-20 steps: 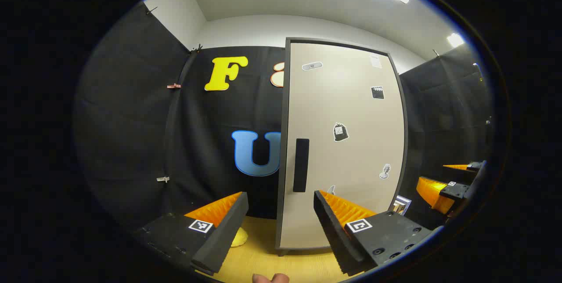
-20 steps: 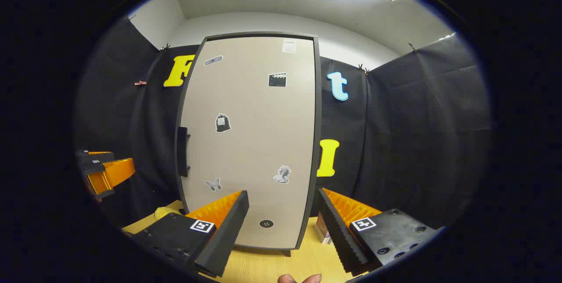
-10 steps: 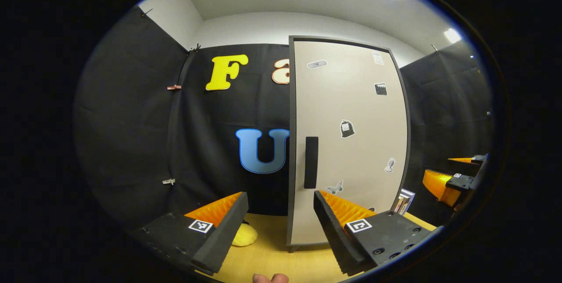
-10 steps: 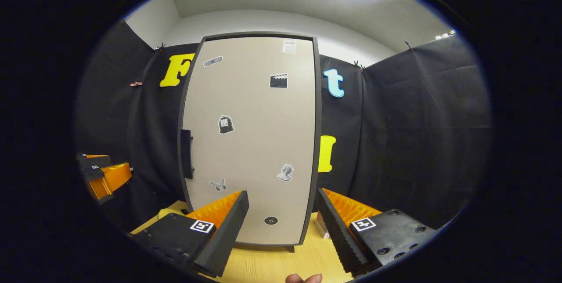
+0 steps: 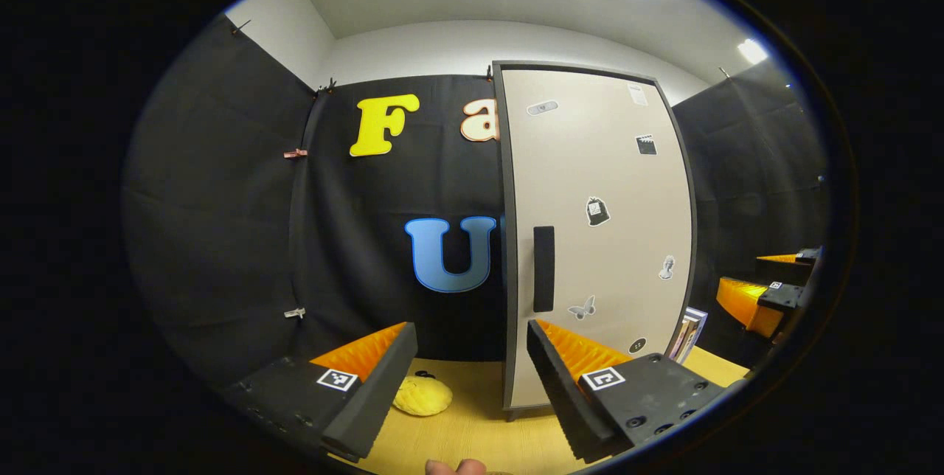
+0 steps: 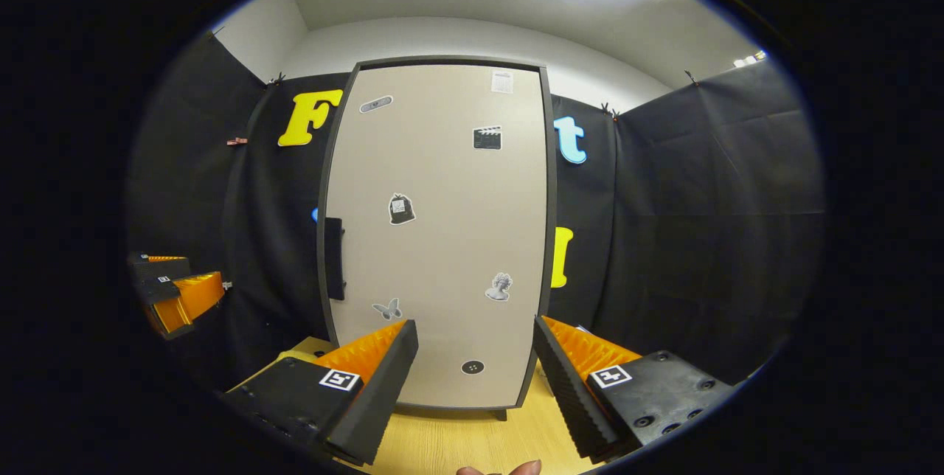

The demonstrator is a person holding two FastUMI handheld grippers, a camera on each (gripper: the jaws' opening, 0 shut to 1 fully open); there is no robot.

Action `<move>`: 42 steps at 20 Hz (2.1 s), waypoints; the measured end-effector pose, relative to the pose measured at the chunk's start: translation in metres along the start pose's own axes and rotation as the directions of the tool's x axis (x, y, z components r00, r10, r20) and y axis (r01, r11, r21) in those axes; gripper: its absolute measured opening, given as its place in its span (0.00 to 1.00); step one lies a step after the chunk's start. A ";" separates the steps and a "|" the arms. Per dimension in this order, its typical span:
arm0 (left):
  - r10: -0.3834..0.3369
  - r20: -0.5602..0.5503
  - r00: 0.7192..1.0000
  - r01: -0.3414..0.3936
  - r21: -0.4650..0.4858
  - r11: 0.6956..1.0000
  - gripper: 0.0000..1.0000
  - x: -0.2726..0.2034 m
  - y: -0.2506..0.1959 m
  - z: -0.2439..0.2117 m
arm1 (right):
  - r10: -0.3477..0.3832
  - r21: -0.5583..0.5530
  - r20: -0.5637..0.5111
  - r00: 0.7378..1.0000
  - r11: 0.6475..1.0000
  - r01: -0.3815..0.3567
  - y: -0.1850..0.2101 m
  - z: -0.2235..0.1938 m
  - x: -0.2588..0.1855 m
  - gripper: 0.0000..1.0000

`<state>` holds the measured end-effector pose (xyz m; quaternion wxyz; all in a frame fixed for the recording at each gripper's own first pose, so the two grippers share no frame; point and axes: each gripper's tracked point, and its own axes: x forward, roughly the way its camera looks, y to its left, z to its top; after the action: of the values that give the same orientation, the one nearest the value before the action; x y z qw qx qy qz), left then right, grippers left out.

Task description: Open the cabinet door with the right hand, grasp the bottle in the cabinet with the left hand and place it on the coaster, then close the cabinet door with the right hand.

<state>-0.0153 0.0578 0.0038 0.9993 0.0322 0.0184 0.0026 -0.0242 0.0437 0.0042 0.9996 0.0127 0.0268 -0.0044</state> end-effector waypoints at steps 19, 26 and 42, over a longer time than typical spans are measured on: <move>0.002 -0.048 0.999 -0.003 -0.017 1.000 0.95 0.001 0.040 -0.031 | 0.132 0.080 -0.018 0.991 0.988 -0.130 0.132 0.006 0.070 0.97; 0.017 -0.063 0.998 -0.019 -0.035 0.999 0.94 0.000 0.056 -0.039 | 0.143 0.094 -0.022 0.989 0.986 -0.141 0.185 0.006 0.130 0.97; 0.080 -0.100 0.992 -0.084 -0.035 0.996 0.95 -0.009 0.076 -0.055 | 0.189 0.115 -0.109 0.976 0.978 -0.176 0.227 -0.026 0.188 0.23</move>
<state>-0.0266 0.1367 -0.0454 0.9967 0.0130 0.0662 0.0458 0.1643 0.2697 -0.0266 0.9903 0.0675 0.0851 0.0870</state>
